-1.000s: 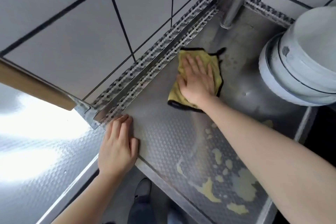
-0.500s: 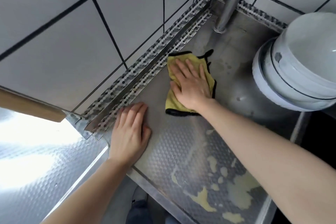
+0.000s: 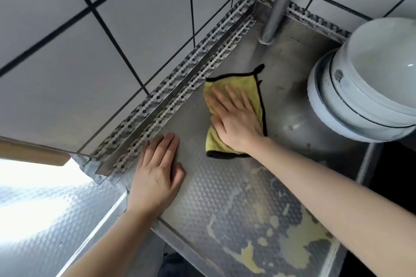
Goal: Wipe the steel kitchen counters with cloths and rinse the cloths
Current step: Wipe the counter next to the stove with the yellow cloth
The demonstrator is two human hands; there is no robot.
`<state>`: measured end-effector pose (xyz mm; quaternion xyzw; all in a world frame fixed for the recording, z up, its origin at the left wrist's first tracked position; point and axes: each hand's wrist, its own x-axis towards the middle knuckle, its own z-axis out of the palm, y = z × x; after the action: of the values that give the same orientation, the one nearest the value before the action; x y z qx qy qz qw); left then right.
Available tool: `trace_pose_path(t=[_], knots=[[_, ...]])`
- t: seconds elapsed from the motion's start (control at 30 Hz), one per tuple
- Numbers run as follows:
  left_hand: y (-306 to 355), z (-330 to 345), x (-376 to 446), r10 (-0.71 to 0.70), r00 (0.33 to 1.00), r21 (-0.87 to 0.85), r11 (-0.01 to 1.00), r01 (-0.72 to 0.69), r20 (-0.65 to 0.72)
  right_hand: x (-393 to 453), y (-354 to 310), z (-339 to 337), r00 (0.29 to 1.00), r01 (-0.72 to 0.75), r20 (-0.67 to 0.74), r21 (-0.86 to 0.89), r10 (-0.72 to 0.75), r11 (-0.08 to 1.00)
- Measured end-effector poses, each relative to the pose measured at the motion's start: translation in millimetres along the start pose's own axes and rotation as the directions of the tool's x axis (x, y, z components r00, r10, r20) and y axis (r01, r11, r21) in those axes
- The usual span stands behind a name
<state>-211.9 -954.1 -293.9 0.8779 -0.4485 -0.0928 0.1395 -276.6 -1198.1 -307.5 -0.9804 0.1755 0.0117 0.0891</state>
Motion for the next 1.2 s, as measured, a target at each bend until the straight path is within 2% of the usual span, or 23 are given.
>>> trace_pose_path(t=[0.07, 0.1, 0.17, 0.23, 0.3, 0.37, 0.43, 0.53, 0.63, 0.77, 0.83, 0.9, 0.97, 1.07, 1.13, 1.2], knots=[[0.6, -0.7, -0.2, -0.003, 1.000, -0.007, 1.000, 0.003, 0.000, -0.6, 21.1, -6.4, 0.994, 0.100, 0.049, -0.014, -0.099, 0.995], [0.5, -0.9, -0.4, -0.005, 1.000, -0.006, 1.000, 0.005, -0.002, 8.1, 37.9, -8.4, 0.996, 0.073, 0.044, -0.038, -0.072, 0.997], [0.5, 0.1, -0.3, -0.005, 1.000, -0.005, 1.000, 0.005, -0.009, 33.6, 76.6, -14.0, 0.992, -0.123, -0.012, -0.090, 0.123, 0.988], [-0.2, 1.8, -0.6, -0.004, 1.000, -0.002, 1.000, 0.004, -0.017, 52.7, 111.2, -20.4, 0.922, -0.384, -0.068, -0.036, 0.381, 0.923], [-1.1, 2.5, -0.8, -0.002, 1.000, 0.002, 1.000, 0.002, -0.024, 55.9, 125.8, -22.2, 0.806, -0.572, -0.096, 0.128, 0.584, 0.810], [-0.3, 2.3, -0.3, -0.004, 1.000, 0.007, 1.000, 0.004, -0.025, 46.4, 113.3, -16.5, 0.700, -0.678, -0.099, 0.222, 0.708, 0.701], [1.1, 1.2, -0.1, -0.008, 1.000, 0.010, 1.000, 0.009, -0.023, 26.2, 85.0, -5.1, 0.664, -0.713, -0.134, 0.186, 0.736, 0.676], [2.0, -0.6, 0.4, -0.005, 1.000, 0.014, 1.000, 0.006, -0.017, 8.0, 68.8, -1.0, 0.723, -0.670, -0.121, 0.115, 0.680, 0.733], [1.5, -0.6, 0.2, -0.008, 1.000, 0.021, 1.000, 0.008, -0.013, 33.0, 106.2, -13.4, 0.743, -0.649, -0.085, 0.148, 0.664, 0.746], [0.6, 0.5, 0.0, -0.012, 1.000, 0.020, 1.000, 0.012, -0.024, 56.7, 135.9, -21.9, 0.687, -0.692, -0.075, 0.237, 0.723, 0.682], [0.1, 1.4, 0.3, -0.006, 1.000, 0.022, 1.000, 0.007, -0.026, 47.6, 120.5, -16.5, 0.662, -0.723, -0.065, 0.208, 0.747, 0.659], [-0.7, 2.5, 0.5, -0.007, 1.000, 0.030, 1.000, 0.008, -0.027, 25.9, 90.2, -9.4, 0.669, -0.722, -0.076, 0.169, 0.739, 0.671], [-0.8, 2.8, 0.4, -0.006, 0.999, 0.035, 0.999, 0.007, -0.033, -4.3, 53.2, -2.7, 0.709, -0.686, -0.101, 0.126, 0.698, 0.716], [0.4, 2.4, 0.7, 0.000, 0.999, 0.037, 0.999, 0.001, -0.038, -48.5, 20.0, 8.5, 0.811, -0.571, -0.150, 0.010, 0.566, 0.821], [0.6, 1.8, 0.8, 0.002, 0.999, 0.033, 0.999, 0.000, -0.045, -55.5, 32.7, 3.8, 0.879, -0.462, -0.134, -0.011, 0.457, 0.887], [0.2, 1.5, 0.6, 0.003, 0.998, 0.029, 1.000, -0.001, -0.055, -41.2, 64.0, -5.0, 0.917, -0.385, -0.124, -0.015, 0.380, 0.923]])
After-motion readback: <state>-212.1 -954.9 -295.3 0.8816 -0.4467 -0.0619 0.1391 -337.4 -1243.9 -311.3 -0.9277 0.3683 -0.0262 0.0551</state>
